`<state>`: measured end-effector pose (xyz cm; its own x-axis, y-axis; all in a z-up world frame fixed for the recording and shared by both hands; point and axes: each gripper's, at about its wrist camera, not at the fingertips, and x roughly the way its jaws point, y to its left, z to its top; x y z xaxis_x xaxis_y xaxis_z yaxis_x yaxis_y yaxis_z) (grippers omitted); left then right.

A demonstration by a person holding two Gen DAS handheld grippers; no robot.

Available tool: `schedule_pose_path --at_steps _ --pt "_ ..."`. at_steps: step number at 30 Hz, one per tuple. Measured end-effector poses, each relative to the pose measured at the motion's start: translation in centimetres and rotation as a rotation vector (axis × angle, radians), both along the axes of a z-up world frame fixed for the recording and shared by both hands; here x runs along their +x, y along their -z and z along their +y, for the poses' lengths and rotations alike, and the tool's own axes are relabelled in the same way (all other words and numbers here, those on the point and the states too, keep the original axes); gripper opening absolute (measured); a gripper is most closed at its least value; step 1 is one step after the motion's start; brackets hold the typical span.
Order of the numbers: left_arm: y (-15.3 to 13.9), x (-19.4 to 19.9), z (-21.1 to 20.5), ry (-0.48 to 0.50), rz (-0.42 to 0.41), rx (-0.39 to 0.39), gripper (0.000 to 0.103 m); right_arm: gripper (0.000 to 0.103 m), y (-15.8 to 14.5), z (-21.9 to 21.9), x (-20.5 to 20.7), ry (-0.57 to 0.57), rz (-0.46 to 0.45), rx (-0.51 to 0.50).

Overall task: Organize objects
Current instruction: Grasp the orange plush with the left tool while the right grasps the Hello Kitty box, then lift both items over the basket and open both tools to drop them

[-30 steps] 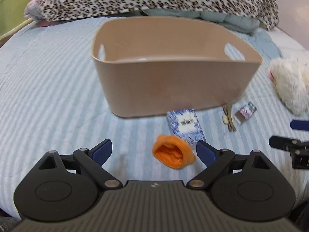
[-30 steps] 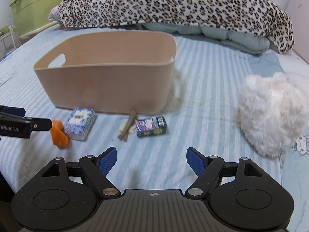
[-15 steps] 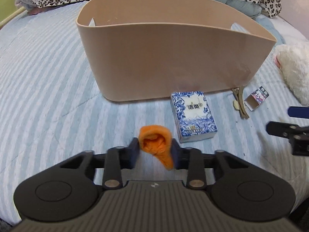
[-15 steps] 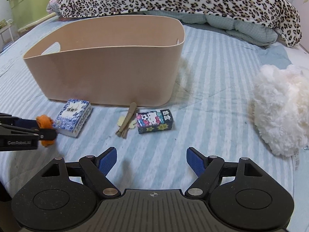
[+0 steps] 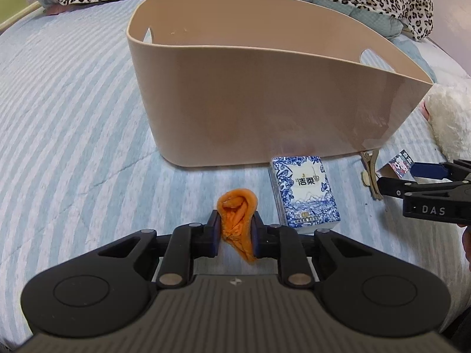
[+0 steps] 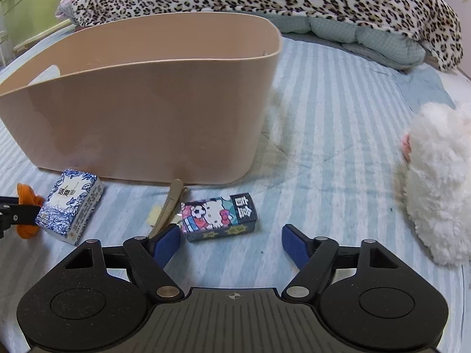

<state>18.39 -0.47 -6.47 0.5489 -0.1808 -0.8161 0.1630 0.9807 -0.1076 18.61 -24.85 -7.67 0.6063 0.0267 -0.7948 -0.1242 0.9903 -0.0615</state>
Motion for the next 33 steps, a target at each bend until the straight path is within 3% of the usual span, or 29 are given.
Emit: schedule_pose_path --at_steps 2,5,16,25,33 --pt "-0.1 0.1 0.1 -0.005 0.001 -0.004 0.021 0.057 0.1 0.4 0.0 -0.021 -0.003 -0.002" --pt "-0.3 0.1 0.3 -0.009 0.002 -0.007 0.021 0.046 -0.1 0.7 -0.3 -0.035 -0.003 0.000" --pt "-3.3 -2.1 0.7 -0.038 -0.066 0.005 0.021 0.046 -3.0 0.6 -3.6 0.004 -0.030 0.013" --pt "-8.7 -3.9 0.8 -0.018 -0.185 -0.028 0.020 0.046 -8.1 0.5 -6.8 0.000 -0.146 0.068" --pt "-13.3 -2.9 0.3 -0.026 -0.308 -0.025 0.021 0.046 -13.7 0.0 -6.1 0.005 -0.287 0.115"
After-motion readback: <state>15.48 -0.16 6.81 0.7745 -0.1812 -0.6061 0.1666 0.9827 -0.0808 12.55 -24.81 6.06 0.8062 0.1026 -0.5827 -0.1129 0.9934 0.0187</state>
